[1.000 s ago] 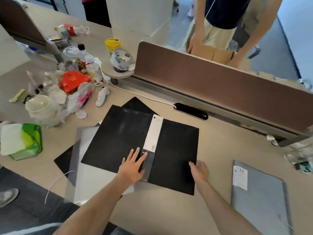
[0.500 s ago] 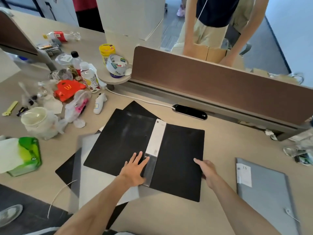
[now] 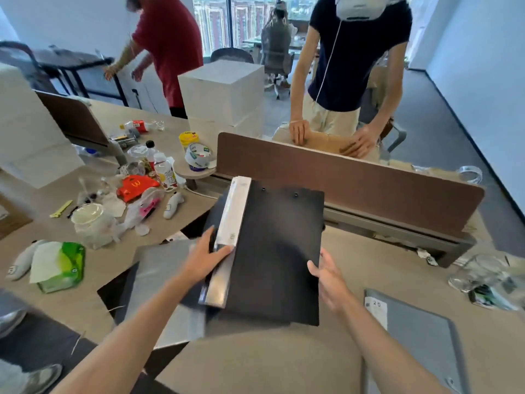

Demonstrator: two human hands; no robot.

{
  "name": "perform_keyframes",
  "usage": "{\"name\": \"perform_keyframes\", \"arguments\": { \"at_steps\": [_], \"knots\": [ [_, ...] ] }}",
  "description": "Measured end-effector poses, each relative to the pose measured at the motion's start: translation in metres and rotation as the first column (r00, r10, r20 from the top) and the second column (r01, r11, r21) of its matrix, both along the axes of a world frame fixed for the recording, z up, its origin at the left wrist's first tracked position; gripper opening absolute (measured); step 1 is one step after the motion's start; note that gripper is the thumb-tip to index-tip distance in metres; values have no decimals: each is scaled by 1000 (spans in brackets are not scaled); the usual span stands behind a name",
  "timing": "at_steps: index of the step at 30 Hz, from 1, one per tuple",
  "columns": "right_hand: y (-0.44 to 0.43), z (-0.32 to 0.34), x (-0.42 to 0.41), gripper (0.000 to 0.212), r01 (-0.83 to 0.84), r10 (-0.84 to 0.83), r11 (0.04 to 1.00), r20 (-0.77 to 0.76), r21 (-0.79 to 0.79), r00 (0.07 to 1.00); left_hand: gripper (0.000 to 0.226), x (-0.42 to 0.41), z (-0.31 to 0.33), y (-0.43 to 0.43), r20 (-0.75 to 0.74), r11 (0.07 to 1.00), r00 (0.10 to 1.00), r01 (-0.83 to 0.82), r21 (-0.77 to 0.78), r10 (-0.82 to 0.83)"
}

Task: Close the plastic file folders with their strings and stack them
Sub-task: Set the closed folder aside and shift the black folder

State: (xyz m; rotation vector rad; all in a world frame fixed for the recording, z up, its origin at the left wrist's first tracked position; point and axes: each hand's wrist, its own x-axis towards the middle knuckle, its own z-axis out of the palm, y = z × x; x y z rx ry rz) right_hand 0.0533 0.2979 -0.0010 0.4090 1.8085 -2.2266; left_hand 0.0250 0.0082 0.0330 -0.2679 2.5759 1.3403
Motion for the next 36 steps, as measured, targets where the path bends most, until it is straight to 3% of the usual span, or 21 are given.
{"name": "perform_keyframes", "arguments": {
  "at_steps": [1,3,5,8,10,12,14,17,21,23,28,32,36],
  "knots": [
    [0,-1,-2,38,-5,5,1000,-19,-13,1000,75,-3,11,3,5,997,1000,-22,79,22],
    [16,47,16,35,-78,67,995,-181,-57,981,60,39,69,30,-202,984,970,-107,143,135],
    [13,48,0,28,-18,27,999,-227,40,973,44,36,83,39,-225,965,956,-137,222,188],
    [12,58,-2,25,52,11,978,-303,200,953,31,47,81,49,-195,912,939,-203,356,285],
    [17,61,0,46,38,60,950,-303,309,951,29,55,81,54,-140,846,919,-268,460,367],
    [20,63,6,72,-14,91,953,-241,304,966,28,58,75,59,-68,771,916,-291,567,396],
    [25,56,14,66,-1,63,947,-181,322,981,25,60,66,67,-28,727,917,-295,620,397],
    [26,44,25,36,27,24,920,-125,392,992,28,64,51,78,-107,831,927,-267,488,360],
    [21,22,43,36,54,-28,869,-60,493,998,41,61,11,84,-219,968,964,-98,232,150],
    [18,6,49,36,38,-45,845,0,534,999,49,59,-11,81,-167,990,984,-47,129,69],
    [9,-20,59,39,0,-89,800,118,600,989,68,47,-53,65,61,995,996,64,76,-69],
    [-2,-37,65,41,-78,-119,766,261,638,958,66,35,-81,52,257,968,937,249,-18,-237],
    [-11,-49,75,52,-166,-156,699,375,696,914,51,33,-105,52,253,874,877,456,-169,-409]
  ]
}}
